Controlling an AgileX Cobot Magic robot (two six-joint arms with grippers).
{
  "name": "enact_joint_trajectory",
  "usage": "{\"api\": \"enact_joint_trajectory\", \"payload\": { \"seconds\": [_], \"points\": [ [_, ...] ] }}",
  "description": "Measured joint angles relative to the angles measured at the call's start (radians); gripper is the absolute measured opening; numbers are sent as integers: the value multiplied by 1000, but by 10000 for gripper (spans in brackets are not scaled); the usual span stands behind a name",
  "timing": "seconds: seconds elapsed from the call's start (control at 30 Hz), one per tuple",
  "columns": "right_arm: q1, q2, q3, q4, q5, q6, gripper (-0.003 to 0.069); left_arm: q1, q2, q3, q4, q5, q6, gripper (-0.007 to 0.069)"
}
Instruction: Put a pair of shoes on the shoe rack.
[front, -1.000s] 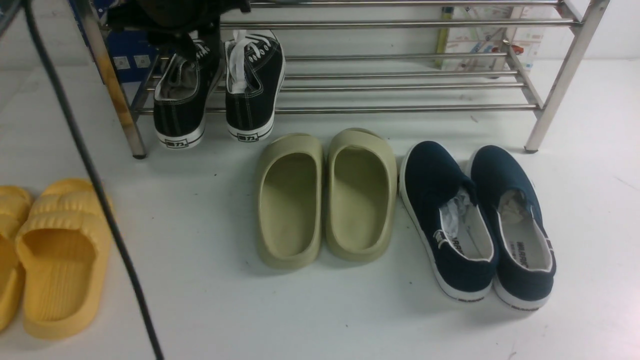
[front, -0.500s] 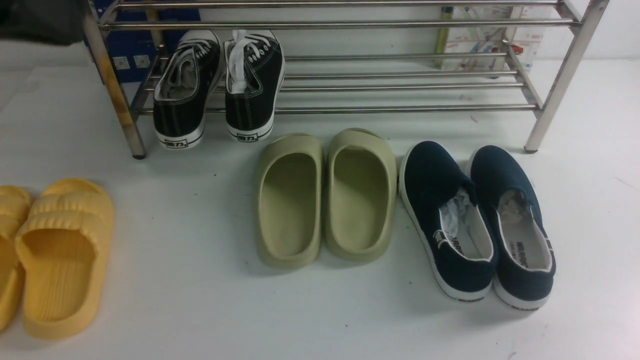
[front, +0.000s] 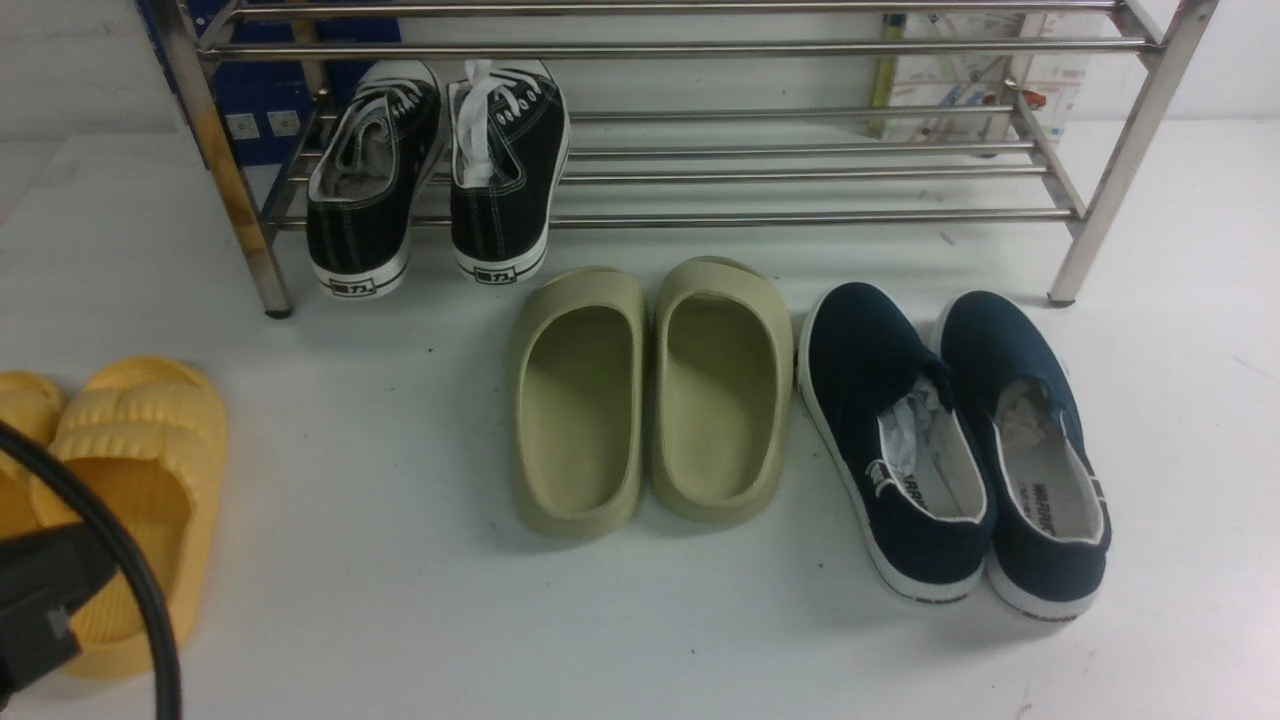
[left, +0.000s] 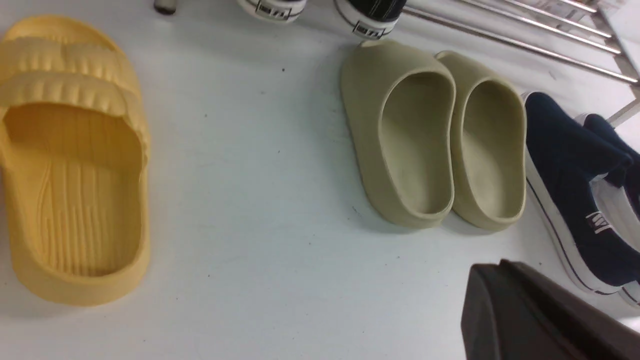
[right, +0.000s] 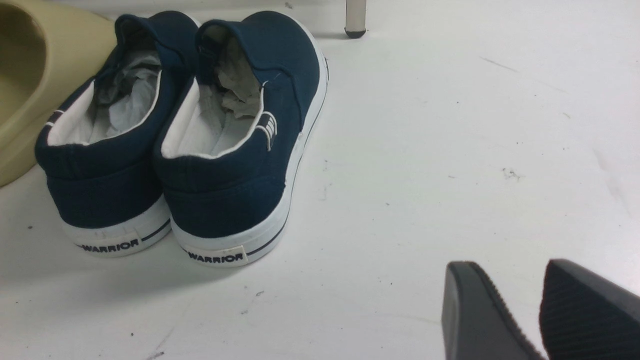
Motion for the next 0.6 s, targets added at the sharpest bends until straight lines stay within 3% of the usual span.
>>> {"api": "enact_joint_trajectory", "payload": {
  "seconds": [0.6],
  "points": [
    [0, 0, 0, 0, 0, 0, 239, 0, 0, 72, -2, -31, -2, -13]
  ]
}}
